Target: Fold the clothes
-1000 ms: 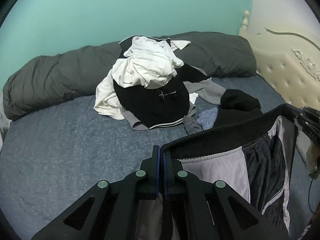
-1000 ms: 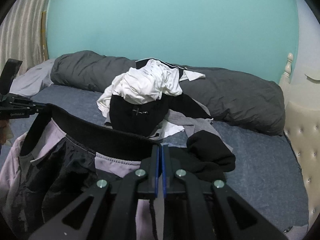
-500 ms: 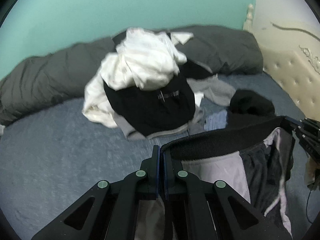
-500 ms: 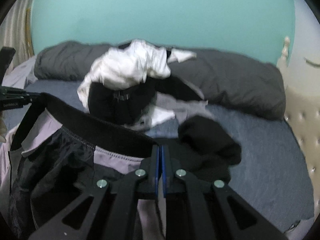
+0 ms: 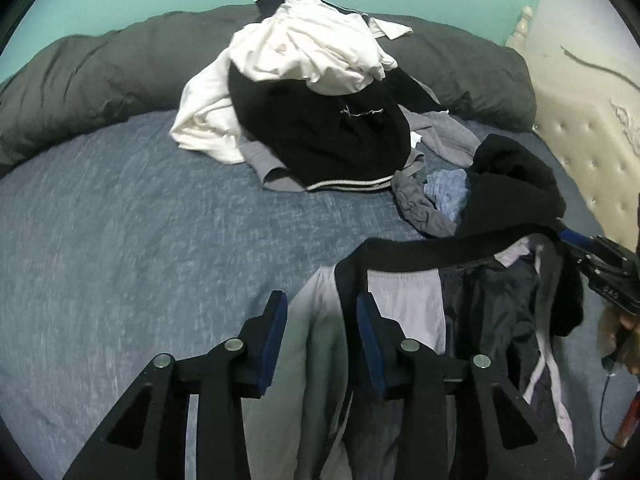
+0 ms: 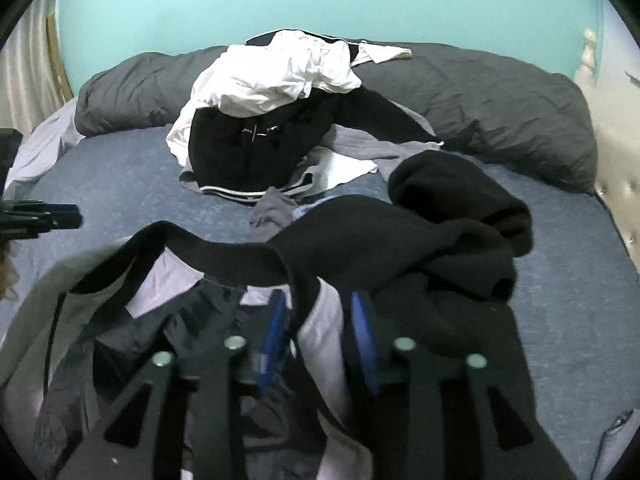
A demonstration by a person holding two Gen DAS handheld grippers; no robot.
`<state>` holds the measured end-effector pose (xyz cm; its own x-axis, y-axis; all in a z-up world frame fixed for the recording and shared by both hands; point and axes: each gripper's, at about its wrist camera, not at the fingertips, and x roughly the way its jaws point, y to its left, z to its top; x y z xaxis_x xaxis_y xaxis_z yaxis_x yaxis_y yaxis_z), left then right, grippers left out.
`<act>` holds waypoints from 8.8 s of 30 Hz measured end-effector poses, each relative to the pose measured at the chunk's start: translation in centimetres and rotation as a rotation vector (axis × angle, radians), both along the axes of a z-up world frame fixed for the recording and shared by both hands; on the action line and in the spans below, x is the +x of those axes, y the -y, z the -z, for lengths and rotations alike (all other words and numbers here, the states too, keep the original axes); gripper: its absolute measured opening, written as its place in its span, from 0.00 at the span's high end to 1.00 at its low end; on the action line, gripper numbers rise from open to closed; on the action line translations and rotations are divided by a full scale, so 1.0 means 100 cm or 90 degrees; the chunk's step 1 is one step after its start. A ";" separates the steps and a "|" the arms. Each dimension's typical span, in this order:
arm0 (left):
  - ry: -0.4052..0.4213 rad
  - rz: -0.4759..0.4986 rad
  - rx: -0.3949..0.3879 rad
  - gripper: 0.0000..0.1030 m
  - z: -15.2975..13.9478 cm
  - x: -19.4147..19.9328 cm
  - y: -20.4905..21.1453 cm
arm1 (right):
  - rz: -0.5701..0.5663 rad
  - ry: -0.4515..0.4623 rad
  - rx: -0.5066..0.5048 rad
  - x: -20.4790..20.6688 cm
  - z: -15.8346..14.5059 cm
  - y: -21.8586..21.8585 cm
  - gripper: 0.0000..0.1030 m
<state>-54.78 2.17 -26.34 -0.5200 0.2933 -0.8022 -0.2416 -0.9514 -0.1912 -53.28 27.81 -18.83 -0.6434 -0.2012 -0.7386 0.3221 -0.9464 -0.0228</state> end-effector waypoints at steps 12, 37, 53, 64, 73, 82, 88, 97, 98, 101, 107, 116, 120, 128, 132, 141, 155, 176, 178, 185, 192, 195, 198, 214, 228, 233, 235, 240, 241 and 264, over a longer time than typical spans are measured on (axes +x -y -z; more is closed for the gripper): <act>-0.004 -0.003 0.053 0.58 -0.007 0.107 0.040 | 0.066 0.026 -0.039 0.056 -0.018 -0.052 0.50; 0.050 -0.026 0.116 0.53 0.043 0.317 0.077 | 0.022 0.233 -0.069 0.300 0.065 -0.070 0.48; 0.092 -0.083 0.136 0.53 0.057 0.381 0.128 | 0.047 0.261 -0.046 0.355 0.083 -0.092 0.48; 0.108 -0.090 0.147 0.53 0.065 0.416 0.144 | 0.035 0.259 -0.041 0.374 0.081 -0.086 0.48; 0.118 -0.038 0.131 0.54 0.067 0.438 0.124 | 0.043 0.254 -0.041 0.378 0.077 -0.087 0.48; 0.115 -0.022 0.116 0.98 0.072 0.434 0.129 | 0.037 0.247 -0.036 0.383 0.073 -0.082 0.48; 0.093 -0.020 0.109 0.97 0.052 0.435 0.126 | 0.040 0.248 -0.038 0.383 0.074 -0.081 0.48; 0.110 -0.028 0.122 0.42 0.057 0.426 0.109 | 0.037 0.243 -0.035 0.383 0.073 -0.076 0.48; 0.115 -0.025 0.107 0.42 0.060 0.426 0.108 | 0.036 0.243 -0.036 0.383 0.073 -0.075 0.48; 0.127 -0.019 0.067 0.42 0.070 0.426 0.102 | 0.038 0.244 -0.035 0.381 0.073 -0.076 0.48; 0.130 -0.012 0.056 0.75 0.081 0.423 0.106 | 0.038 0.244 -0.037 0.383 0.074 -0.075 0.48; 0.109 -0.027 0.078 0.96 0.072 0.423 0.138 | 0.048 0.249 -0.036 0.379 0.077 -0.080 0.48; 0.089 -0.050 0.079 0.96 0.061 0.422 0.159 | 0.043 0.248 -0.033 0.379 0.077 -0.077 0.48; 0.030 -0.152 0.074 0.97 0.033 0.414 0.237 | 0.045 0.247 -0.026 0.380 0.074 -0.073 0.48; 0.072 -0.202 0.101 0.95 0.051 0.406 0.271 | 0.050 0.249 -0.020 0.379 0.073 -0.072 0.48; 0.105 -0.188 0.115 0.57 0.085 0.417 0.259 | 0.038 0.249 -0.007 0.378 0.072 -0.062 0.48; 0.070 -0.152 0.099 0.56 0.069 0.423 0.261 | 0.031 0.247 0.007 0.377 0.075 -0.045 0.48; 0.065 -0.305 0.034 0.93 0.049 0.380 0.351 | 0.040 0.236 0.003 0.372 0.069 -0.042 0.48; 0.062 -0.327 0.031 0.93 0.045 0.381 0.358 | 0.044 0.235 0.000 0.372 0.068 -0.046 0.48; 0.005 -0.278 0.057 0.77 0.014 0.404 0.330 | 0.048 0.236 -0.006 0.375 0.068 -0.055 0.48; 0.045 -0.162 0.129 0.76 0.026 0.411 0.251 | 0.054 0.236 -0.020 0.380 0.067 -0.061 0.48; 0.084 -0.124 0.162 0.75 0.041 0.413 0.217 | 0.061 0.241 -0.026 0.382 0.068 -0.066 0.48; 0.104 -0.093 0.161 0.69 0.048 0.416 0.191 | 0.067 0.250 -0.040 0.384 0.071 -0.071 0.48; 0.194 -0.054 0.144 0.64 0.103 0.413 0.146 | 0.136 0.310 -0.053 0.381 0.107 -0.102 0.41; 0.175 -0.047 0.139 0.64 0.088 0.412 0.147 | 0.081 0.277 -0.094 0.392 0.094 -0.097 0.94; 0.163 -0.055 0.150 0.64 0.079 0.411 0.155 | 0.018 0.188 -0.124 0.392 0.031 -0.071 0.94; 0.155 -0.061 0.158 0.64 0.074 0.411 0.158 | -0.025 0.161 -0.144 0.389 0.006 -0.047 0.94; 0.142 -0.066 0.169 0.64 0.064 0.414 0.164 | -0.173 0.133 -0.178 0.392 -0.032 0.035 0.94; 0.142 -0.065 0.170 0.64 0.063 0.415 0.164 | -0.207 0.136 -0.177 0.393 -0.036 0.056 0.94; 0.151 -0.057 0.181 0.62 0.065 0.415 0.167 | -0.063 0.266 -0.152 0.382 0.029 -0.002 0.52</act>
<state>-13.28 -14.52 -32.81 -0.3628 0.4831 -0.7968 -0.0766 -0.8677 -0.4912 -15.09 27.96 -21.77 -0.2713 -0.4414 -0.8553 0.3455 -0.8741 0.3415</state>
